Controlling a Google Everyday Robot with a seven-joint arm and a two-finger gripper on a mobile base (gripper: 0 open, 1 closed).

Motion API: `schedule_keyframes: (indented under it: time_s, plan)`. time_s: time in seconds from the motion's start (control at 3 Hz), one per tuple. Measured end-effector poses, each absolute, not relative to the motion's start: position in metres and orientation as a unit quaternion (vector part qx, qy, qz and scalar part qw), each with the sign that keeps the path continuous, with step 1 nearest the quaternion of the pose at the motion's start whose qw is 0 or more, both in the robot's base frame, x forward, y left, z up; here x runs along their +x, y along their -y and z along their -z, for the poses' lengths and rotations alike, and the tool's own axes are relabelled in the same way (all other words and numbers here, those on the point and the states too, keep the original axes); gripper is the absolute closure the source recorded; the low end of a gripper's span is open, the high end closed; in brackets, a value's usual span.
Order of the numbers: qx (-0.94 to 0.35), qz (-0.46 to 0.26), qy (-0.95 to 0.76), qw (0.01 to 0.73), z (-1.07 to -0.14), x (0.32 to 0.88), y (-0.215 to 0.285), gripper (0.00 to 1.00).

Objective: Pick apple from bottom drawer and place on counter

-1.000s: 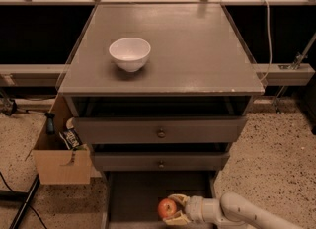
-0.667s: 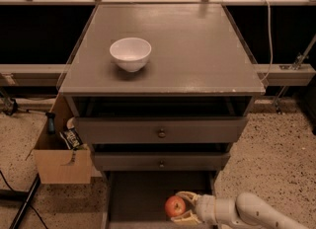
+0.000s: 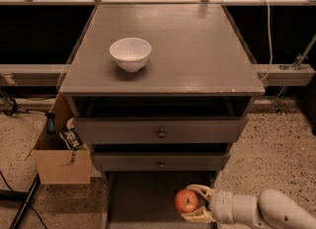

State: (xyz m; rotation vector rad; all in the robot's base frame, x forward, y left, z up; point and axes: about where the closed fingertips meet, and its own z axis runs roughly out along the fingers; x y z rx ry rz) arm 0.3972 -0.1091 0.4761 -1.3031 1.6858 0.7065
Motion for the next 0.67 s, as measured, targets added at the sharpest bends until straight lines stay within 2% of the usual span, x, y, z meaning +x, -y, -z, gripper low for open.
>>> schedule_keyframes:
  time_s: [0.67]
  plan:
    - [-0.487, -0.236, -0.693, 0.476, -0.609, 0.396, 0.14, 1.0]
